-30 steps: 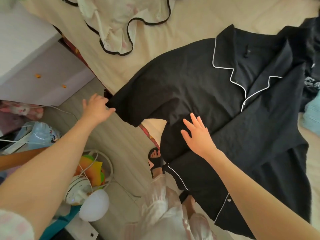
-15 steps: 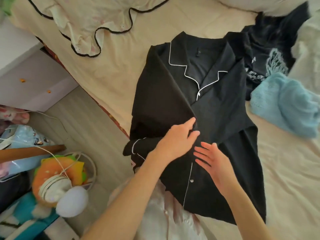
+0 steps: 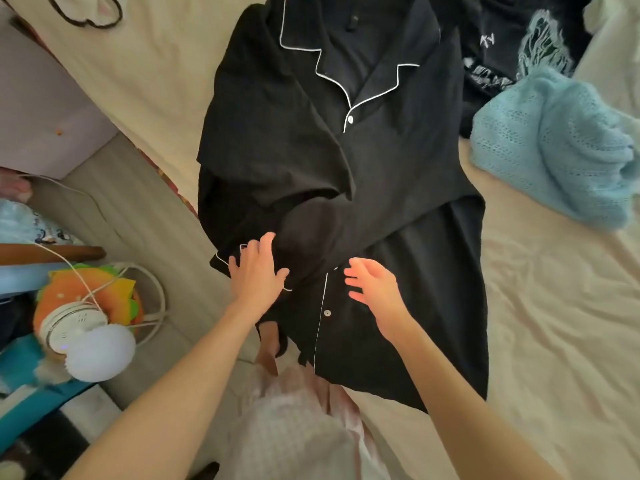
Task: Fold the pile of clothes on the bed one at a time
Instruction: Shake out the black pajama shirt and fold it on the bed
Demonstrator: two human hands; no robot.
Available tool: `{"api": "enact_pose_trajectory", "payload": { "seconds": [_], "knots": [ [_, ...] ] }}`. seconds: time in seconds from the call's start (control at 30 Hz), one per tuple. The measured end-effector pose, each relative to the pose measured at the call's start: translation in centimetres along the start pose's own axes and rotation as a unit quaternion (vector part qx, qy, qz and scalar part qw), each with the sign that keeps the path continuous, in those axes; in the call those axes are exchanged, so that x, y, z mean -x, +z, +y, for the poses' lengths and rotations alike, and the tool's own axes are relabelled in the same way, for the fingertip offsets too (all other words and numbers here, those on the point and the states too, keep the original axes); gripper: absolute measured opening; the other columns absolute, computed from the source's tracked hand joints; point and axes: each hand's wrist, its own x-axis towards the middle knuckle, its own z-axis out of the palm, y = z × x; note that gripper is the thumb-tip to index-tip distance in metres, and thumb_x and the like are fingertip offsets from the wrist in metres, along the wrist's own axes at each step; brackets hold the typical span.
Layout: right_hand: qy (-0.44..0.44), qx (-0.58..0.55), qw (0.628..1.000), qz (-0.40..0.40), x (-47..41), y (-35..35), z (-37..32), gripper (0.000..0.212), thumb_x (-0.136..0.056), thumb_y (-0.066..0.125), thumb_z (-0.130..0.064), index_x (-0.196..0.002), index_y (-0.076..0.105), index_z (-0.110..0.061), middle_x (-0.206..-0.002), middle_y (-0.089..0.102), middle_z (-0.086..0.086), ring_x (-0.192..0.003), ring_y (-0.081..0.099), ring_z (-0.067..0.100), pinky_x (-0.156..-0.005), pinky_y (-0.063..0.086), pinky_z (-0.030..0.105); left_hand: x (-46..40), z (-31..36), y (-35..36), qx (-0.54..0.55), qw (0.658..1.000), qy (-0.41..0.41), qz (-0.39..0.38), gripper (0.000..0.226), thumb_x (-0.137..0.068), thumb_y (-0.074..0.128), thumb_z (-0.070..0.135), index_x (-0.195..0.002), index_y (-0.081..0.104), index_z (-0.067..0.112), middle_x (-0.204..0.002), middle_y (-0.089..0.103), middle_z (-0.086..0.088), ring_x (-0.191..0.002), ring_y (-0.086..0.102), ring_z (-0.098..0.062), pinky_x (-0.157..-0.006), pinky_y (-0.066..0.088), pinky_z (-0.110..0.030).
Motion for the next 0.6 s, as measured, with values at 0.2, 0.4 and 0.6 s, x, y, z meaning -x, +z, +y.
{"api": "enact_pose_trajectory", "payload": {
  "seconds": [0.2, 0.4, 0.6],
  "knots": [
    [0.037, 0.015, 0.999, -0.013, 0.4, 0.2, 1.3, 0.035, -0.095, 0.048, -0.044, -0.122, 0.054, -0.023, -0.107, 0.057, -0.011, -0.102, 0.053, 0.007, -0.091, 0.041, 0.027, 3.1, 2.3, 0.4, 0.282, 0.952, -0.014, -0.117, 0.022, -0.091, 0.057, 0.026, -0.11, 0.058, 0.014, -0.094, 0.066, -0.007, -0.093, 0.062, -0.026, -0.084, 0.05, -0.039],
    [0.154, 0.002, 0.987, -0.04, 1.5, -2.3, 3.7, 0.054, -0.082, 0.068, -0.044, -0.126, 0.055, -0.016, -0.118, 0.063, 0.002, -0.113, 0.057, 0.024, -0.103, 0.042, 0.043, 6.2, 2.8, 2.9, 0.399, 0.893, -0.111, -0.176, 0.037, -0.093, 0.054, 0.032, -0.127, 0.049, 0.018, -0.107, 0.059, 0.002, -0.096, 0.061, -0.015, -0.083, 0.055, -0.039],
    [0.138, 0.034, 0.988, 0.063, 2.6, -7.8, 5.5, 0.031, -0.085, 0.069, -0.02, -0.113, 0.059, -0.01, -0.11, 0.064, 0.007, -0.105, 0.06, 0.023, -0.099, 0.046, 0.043, 6.9, 3.7, 5.3, 0.515, 0.798, -0.233, -0.209, 0.057, -0.091, 0.06, 0.026, -0.14, 0.033, 0.015, -0.108, 0.054, 0.003, -0.099, 0.059, -0.016, -0.072, 0.05, -0.026]
  ]
}}
